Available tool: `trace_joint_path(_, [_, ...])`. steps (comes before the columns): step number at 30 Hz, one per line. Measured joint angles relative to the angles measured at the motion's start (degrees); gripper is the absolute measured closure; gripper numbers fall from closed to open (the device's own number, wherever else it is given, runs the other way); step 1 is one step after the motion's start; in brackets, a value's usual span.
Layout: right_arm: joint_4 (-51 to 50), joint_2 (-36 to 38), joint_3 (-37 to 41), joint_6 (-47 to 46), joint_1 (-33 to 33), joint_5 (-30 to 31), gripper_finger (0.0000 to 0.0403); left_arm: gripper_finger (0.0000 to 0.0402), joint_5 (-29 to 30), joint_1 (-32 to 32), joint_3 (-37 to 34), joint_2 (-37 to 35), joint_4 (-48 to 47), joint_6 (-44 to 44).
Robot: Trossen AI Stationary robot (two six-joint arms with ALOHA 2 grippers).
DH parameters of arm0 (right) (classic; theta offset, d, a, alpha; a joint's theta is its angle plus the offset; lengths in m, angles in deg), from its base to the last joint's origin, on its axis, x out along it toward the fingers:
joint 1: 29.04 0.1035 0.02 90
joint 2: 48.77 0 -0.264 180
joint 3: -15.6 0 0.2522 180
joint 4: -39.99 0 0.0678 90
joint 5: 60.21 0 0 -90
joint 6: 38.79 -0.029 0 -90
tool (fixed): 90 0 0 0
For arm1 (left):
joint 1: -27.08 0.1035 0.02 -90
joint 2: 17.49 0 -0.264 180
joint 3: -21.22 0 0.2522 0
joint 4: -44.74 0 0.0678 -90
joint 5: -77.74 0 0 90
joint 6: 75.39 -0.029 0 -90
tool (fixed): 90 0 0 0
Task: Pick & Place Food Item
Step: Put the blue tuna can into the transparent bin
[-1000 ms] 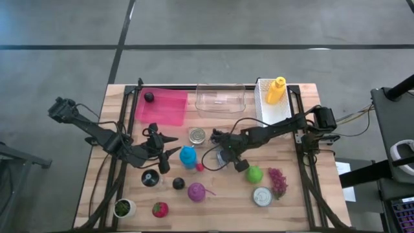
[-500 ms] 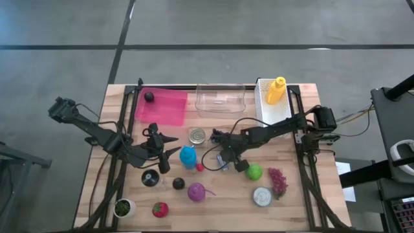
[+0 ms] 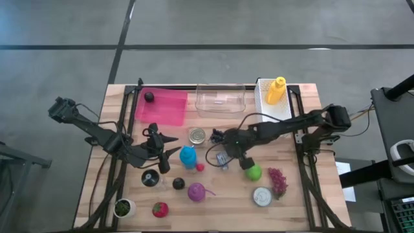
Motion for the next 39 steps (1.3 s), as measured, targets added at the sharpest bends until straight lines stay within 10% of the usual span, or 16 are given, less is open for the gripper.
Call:
trace_joint_path(7, [-7.95,10.03,-0.01,-16.24,4.91,17.40,0.0381,0.0231,0.00,0.00,0.00,0.00,0.04,-0.80])
trace_joint_path(28, [-9.62,14.24,-0.02,-55.17,16.73,28.23,0.0381,0.0231,0.00,-0.02,0.00,0.01,0.12,-1.36])
trace_joint_path(39, [-9.52,13.81,0.00,-56.87,16.98,31.54,0.0381,0.0231,0.00,-0.02,0.00,0.01,-0.07,-1.36])
